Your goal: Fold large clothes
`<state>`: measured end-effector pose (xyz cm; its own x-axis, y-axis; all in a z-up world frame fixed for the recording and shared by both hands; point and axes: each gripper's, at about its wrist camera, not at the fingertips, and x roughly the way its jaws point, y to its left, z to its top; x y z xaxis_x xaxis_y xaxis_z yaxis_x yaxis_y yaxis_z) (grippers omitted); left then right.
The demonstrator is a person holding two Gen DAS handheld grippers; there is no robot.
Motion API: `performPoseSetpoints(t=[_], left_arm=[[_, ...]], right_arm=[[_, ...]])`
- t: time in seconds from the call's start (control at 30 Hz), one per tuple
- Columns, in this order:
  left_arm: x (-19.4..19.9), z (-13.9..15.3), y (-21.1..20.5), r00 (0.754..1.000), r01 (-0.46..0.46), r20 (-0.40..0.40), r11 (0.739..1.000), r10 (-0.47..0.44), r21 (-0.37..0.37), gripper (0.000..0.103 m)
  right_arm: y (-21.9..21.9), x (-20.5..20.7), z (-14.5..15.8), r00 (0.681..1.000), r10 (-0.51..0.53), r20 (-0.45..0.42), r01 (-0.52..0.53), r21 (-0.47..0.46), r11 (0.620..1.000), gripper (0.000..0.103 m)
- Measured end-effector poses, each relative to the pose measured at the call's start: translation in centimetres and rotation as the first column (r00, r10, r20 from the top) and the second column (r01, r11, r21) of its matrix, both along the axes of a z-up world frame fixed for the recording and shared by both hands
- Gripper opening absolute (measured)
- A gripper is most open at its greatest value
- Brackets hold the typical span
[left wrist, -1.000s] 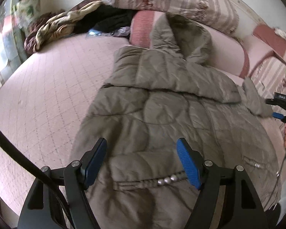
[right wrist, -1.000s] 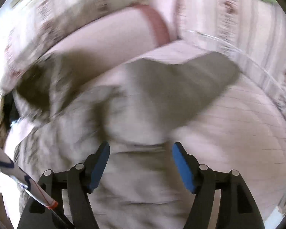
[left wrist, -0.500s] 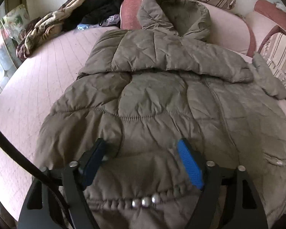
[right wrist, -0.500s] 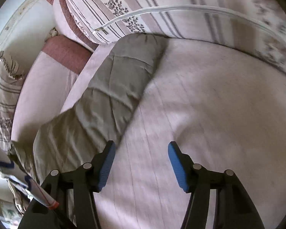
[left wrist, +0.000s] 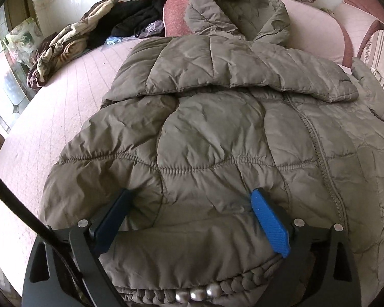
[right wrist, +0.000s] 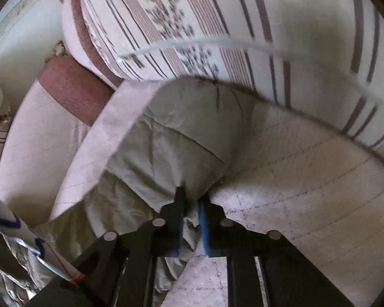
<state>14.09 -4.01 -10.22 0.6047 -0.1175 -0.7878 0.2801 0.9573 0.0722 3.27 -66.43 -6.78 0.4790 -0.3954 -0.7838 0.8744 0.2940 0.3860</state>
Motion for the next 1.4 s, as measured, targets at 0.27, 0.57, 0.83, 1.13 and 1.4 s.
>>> performPoseSetpoints(t=[0.27, 0.57, 0.83, 1.13, 1.4], left_arm=[[0.0, 0.1, 0.2, 1.0, -0.002, -0.008, 1.0, 0.002, -0.01, 0.096], [0.1, 2.8, 3.3, 0.994, -0.029, -0.106, 0.987, 0.013, -0.156, 0.095], [1.4, 7.8, 10.6, 0.985, -0.165, -0.012, 0.942, 0.169, -0.293, 0.095], [3.6, 9.4, 17.4, 0.944, -0.312, -0.002, 0.888, 0.331, -0.339, 0.095], [4.2, 9.9, 19.3, 0.934, -0.335, -0.016, 0.859, 0.357, -0.387, 0.095]], right_arm=[[5.3, 1.5, 9.8, 0.995, 0.092, -0.025, -0.095, -0.2, 0.975, 0.007], [20.7, 6.8, 19.1, 0.902, 0.43, -0.027, -0.409, -0.364, 0.837, 0.007], [37.1, 13.5, 17.0, 0.682, 0.726, -0.086, -0.705, -0.341, 0.622, 0.007], [46.4, 20.1, 5.1, 0.528, 0.819, -0.223, -0.849, -0.15, 0.506, 0.007], [48.7, 18.9, 3.7, 0.47, 0.829, -0.303, -0.883, -0.134, 0.451, 0.053]])
